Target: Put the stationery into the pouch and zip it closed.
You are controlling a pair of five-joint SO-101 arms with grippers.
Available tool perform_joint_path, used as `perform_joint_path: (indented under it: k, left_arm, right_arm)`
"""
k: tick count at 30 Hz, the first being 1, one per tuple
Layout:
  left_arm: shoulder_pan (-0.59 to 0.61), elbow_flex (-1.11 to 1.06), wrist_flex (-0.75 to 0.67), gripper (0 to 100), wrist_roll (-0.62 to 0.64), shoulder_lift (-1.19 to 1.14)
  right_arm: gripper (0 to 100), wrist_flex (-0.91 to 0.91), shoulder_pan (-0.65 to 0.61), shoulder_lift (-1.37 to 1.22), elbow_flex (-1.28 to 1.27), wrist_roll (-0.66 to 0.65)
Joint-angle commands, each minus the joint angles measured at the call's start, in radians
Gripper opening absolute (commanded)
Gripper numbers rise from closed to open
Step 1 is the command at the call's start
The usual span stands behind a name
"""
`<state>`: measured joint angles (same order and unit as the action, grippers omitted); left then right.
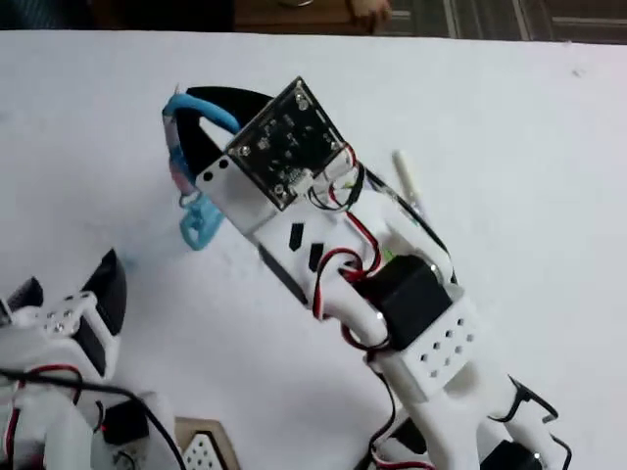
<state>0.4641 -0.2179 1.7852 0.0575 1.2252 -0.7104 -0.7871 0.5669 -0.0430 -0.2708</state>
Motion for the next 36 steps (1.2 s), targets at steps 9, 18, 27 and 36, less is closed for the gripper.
perform_joint_path:
  k: [9, 18, 27, 36]
  left_arm:
    - [-0.398, -0.021, -0.006, 30, 0.138, -0.044]
    - [-0.412, -0.012, -0.032, 30, 0.132, -0.328]
    - [-0.42, -0.041, -0.071, 29, 0.092, -0.338]
    - [-0.418, -0.12, -0.16, 29, 0.092, -0.335]
  right_arm:
    - [1.6, 0.022, 0.002, -0.024, 0.041, 0.011]
    - [1.6, 0.022, 0.004, -0.024, 0.041, 0.011]
    - [1.6, 0.022, 0.079, -0.025, 0.04, 0.011]
    - [1.6, 0.021, 0.085, -0.025, 0.038, 0.012]
